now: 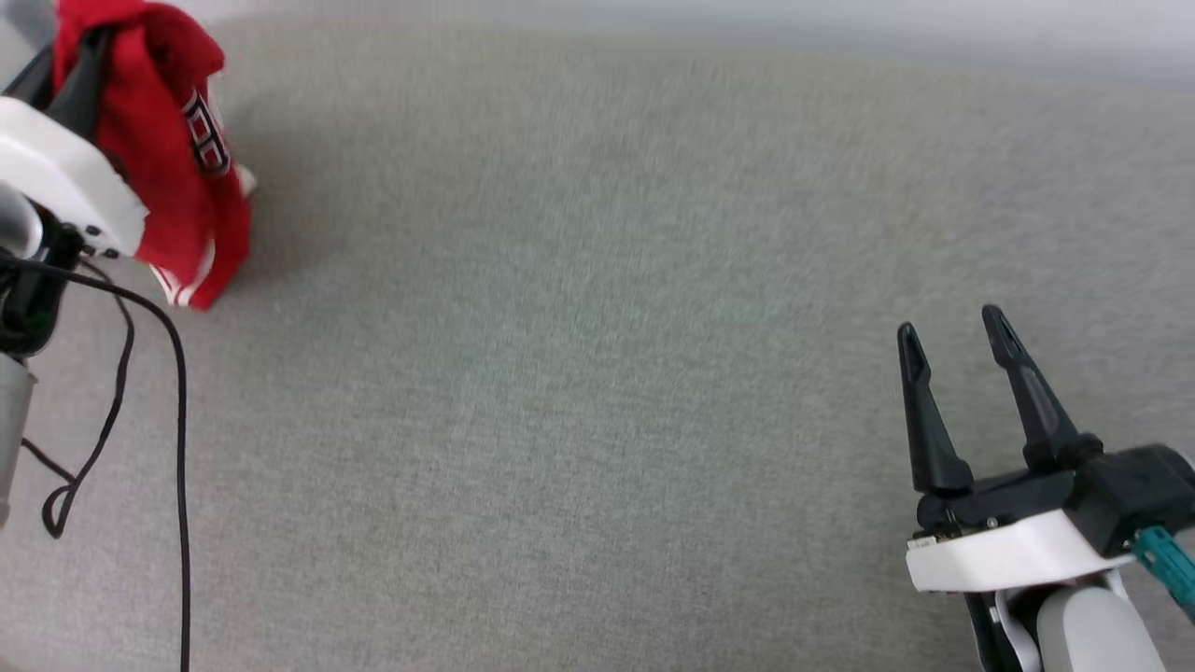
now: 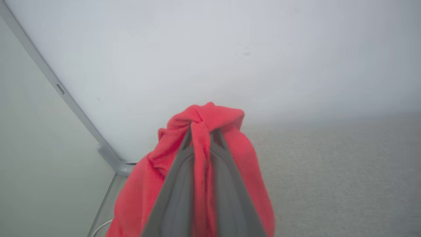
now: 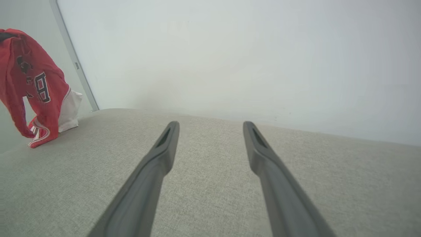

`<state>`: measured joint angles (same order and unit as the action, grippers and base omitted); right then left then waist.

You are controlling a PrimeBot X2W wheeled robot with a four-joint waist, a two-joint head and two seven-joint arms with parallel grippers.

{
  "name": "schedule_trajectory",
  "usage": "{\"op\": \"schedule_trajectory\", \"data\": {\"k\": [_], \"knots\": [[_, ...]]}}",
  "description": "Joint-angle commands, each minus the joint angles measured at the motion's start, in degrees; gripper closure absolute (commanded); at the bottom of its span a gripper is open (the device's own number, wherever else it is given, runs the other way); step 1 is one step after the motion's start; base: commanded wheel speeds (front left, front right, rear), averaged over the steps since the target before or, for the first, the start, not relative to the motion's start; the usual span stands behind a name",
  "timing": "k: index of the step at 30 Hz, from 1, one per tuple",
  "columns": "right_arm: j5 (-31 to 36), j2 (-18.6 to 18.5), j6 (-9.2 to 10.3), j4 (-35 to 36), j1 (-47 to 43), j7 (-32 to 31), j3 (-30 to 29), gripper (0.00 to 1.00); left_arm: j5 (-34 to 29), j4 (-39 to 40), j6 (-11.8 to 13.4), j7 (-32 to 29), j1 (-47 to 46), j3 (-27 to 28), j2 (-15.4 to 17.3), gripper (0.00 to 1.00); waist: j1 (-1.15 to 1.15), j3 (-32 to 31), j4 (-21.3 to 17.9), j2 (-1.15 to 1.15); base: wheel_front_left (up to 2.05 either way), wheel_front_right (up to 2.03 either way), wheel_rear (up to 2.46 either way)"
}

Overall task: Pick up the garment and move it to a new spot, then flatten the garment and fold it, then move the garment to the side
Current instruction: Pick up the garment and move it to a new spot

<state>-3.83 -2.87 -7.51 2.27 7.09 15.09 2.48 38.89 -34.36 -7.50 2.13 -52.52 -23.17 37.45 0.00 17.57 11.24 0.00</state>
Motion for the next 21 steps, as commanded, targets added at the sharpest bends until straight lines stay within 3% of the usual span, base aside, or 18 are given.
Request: {"op": "schedule_trajectory", "data": {"k": [1,12,21], "knots": [[-1.05,-0.02,0.04,-0.23,-1.27,0.12,-0.24,0.00,-0.38,2.47,0.08,-0.43,-0.13,-0.42,0.44,1.00,0.00,-5.26,-1.90,0.00,0.00,0.00,0.00],[-4.37,-0.01,0.04,-0.27,-3.81,0.12,-0.84,0.00,-1.38,17.07,2.87,-4.95,-2.49,-2.73,-1.53,1.00,0.00,-11.72,-7.61,0.00,0.00,0.00,0.00],[-6.23,0.00,0.04,-0.13,-3.91,0.12,-2.39,0.00,-3.86,20.20,4.53,-4.93,-5.76,-6.33,-6.78,1.00,0.00,-11.56,-14.10,0.00,0.00,0.00,0.00]]}}
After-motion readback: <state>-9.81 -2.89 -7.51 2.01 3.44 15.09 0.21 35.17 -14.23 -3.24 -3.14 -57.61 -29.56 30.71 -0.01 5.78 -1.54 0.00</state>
